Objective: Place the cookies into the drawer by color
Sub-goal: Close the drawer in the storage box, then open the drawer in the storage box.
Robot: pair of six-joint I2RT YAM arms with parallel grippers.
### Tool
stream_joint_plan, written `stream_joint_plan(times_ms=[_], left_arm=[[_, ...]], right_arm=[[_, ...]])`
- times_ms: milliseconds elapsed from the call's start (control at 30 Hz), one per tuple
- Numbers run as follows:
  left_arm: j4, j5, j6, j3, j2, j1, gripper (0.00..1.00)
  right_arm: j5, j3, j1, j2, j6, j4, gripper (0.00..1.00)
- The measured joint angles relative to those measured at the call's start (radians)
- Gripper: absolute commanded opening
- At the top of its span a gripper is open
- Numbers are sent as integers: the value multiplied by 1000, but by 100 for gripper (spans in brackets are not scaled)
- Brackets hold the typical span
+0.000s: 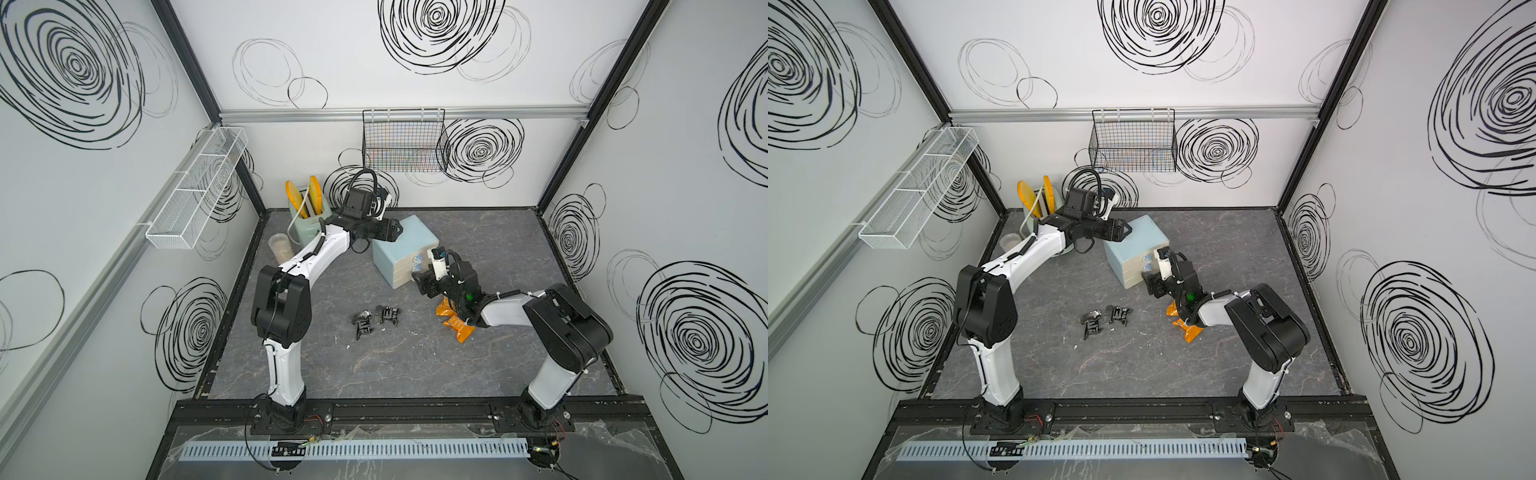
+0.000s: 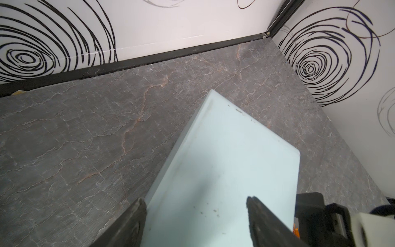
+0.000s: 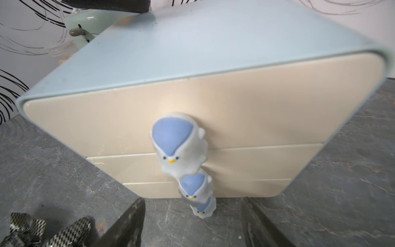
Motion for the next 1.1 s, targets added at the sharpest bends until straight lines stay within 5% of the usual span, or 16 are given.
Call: stream_joint_plan(times_ms=[667,1100], left_arm=[[21,-30,-3,-21,1,6,79],[25,-31,2,-20,29,10,75]], right_arm=[[2,36,-6,82,11,42,65],[1,64,-7,110,10,58,48]])
